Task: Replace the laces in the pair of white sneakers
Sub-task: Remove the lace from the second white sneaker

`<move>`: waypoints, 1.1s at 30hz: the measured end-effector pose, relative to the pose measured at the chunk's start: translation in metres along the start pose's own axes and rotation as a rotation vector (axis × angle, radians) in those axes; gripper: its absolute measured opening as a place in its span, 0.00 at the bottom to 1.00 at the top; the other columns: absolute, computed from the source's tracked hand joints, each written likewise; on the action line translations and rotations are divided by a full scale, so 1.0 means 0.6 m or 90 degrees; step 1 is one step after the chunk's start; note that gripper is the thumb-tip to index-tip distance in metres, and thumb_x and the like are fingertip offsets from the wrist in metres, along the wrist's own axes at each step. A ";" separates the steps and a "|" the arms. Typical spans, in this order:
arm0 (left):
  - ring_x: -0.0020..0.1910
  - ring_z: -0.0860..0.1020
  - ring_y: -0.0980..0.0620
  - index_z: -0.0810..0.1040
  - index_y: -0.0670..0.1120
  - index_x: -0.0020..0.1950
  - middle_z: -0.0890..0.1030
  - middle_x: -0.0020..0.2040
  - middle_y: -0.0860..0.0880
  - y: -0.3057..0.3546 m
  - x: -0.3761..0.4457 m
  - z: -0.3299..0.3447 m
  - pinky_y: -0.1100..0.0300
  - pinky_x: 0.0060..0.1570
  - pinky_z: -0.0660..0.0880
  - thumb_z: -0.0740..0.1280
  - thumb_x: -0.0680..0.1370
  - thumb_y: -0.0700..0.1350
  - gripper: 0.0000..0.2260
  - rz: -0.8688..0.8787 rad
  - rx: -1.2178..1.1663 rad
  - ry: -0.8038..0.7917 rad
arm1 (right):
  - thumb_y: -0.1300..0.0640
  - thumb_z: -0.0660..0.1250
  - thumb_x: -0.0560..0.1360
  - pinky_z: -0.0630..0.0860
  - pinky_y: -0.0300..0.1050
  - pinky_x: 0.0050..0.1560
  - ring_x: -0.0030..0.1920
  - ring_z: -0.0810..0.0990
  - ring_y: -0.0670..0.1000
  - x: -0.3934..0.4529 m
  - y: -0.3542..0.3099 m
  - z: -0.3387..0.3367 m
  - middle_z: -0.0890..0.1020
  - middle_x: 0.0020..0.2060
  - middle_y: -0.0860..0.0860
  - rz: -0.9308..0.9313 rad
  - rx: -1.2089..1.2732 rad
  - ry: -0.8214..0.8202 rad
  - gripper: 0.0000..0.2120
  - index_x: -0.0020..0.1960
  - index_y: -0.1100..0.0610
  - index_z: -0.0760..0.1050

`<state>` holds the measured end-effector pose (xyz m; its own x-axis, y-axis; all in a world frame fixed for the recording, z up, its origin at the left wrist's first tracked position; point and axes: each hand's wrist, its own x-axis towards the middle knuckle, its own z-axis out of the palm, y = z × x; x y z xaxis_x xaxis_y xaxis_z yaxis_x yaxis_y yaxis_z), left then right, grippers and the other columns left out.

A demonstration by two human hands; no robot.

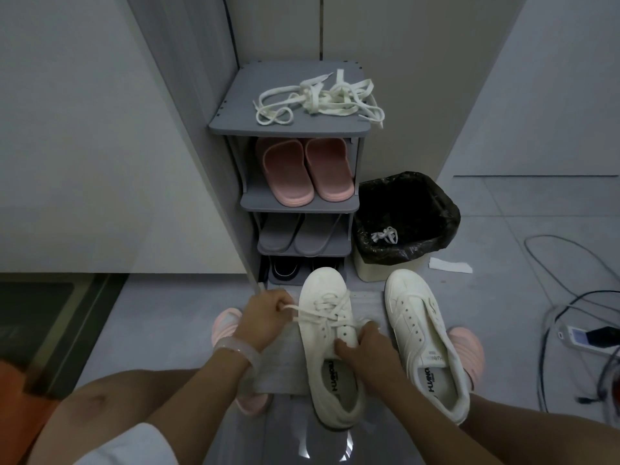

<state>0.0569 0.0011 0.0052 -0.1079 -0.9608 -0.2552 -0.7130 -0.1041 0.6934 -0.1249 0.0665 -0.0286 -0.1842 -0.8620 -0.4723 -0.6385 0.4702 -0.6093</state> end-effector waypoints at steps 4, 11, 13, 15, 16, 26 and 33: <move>0.34 0.76 0.49 0.80 0.40 0.41 0.79 0.35 0.42 0.005 0.006 -0.006 0.66 0.37 0.71 0.69 0.73 0.37 0.01 -0.103 -0.186 0.233 | 0.44 0.67 0.70 0.68 0.40 0.39 0.44 0.75 0.51 -0.002 -0.005 0.011 0.75 0.45 0.50 -0.001 -0.011 0.000 0.21 0.52 0.57 0.65; 0.30 0.78 0.53 0.73 0.42 0.39 0.77 0.32 0.47 0.014 0.017 -0.037 0.57 0.39 0.78 0.63 0.79 0.45 0.10 -0.323 -0.677 0.069 | 0.44 0.67 0.70 0.64 0.38 0.30 0.39 0.74 0.48 -0.004 -0.003 0.008 0.74 0.41 0.48 -0.001 -0.023 0.014 0.19 0.46 0.54 0.62; 0.28 0.74 0.53 0.75 0.42 0.38 0.76 0.33 0.46 0.009 0.007 -0.023 0.63 0.31 0.74 0.64 0.77 0.39 0.08 -0.290 -0.449 0.042 | 0.43 0.67 0.70 0.68 0.40 0.37 0.42 0.76 0.50 -0.006 -0.009 0.013 0.74 0.43 0.49 -0.010 -0.034 0.013 0.19 0.47 0.54 0.62; 0.31 0.73 0.53 0.77 0.42 0.38 0.75 0.35 0.47 0.002 -0.006 0.005 0.63 0.32 0.71 0.66 0.76 0.39 0.07 -0.222 -0.275 -0.030 | 0.43 0.67 0.70 0.69 0.42 0.40 0.45 0.77 0.52 -0.008 -0.014 0.016 0.76 0.45 0.50 -0.014 -0.029 0.013 0.19 0.48 0.54 0.62; 0.34 0.74 0.54 0.78 0.42 0.40 0.77 0.36 0.48 0.003 -0.013 0.022 0.65 0.35 0.71 0.68 0.75 0.41 0.05 -0.175 -0.202 -0.067 | 0.43 0.67 0.70 0.69 0.42 0.40 0.45 0.77 0.52 -0.010 -0.014 0.016 0.76 0.45 0.50 -0.016 -0.026 0.015 0.19 0.48 0.54 0.62; 0.38 0.72 0.51 0.77 0.38 0.43 0.79 0.40 0.41 0.042 -0.001 0.050 0.64 0.38 0.63 0.64 0.77 0.38 0.05 0.034 -0.009 0.211 | 0.42 0.66 0.71 0.69 0.42 0.40 0.47 0.77 0.52 -0.009 -0.008 0.010 0.75 0.44 0.50 -0.005 -0.018 0.002 0.20 0.48 0.55 0.62; 0.41 0.75 0.51 0.78 0.41 0.47 0.77 0.41 0.47 0.039 0.028 -0.003 0.61 0.41 0.71 0.69 0.74 0.46 0.09 -0.098 -0.149 0.152 | 0.40 0.66 0.71 0.70 0.43 0.40 0.44 0.76 0.50 -0.009 -0.009 0.010 0.75 0.44 0.50 0.000 -0.011 -0.008 0.20 0.48 0.55 0.63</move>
<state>0.0396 -0.0179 0.0186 0.1732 -0.9592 -0.2234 -0.5269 -0.2818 0.8019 -0.1159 0.0698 -0.0262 -0.1748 -0.8591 -0.4811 -0.6514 0.4673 -0.5977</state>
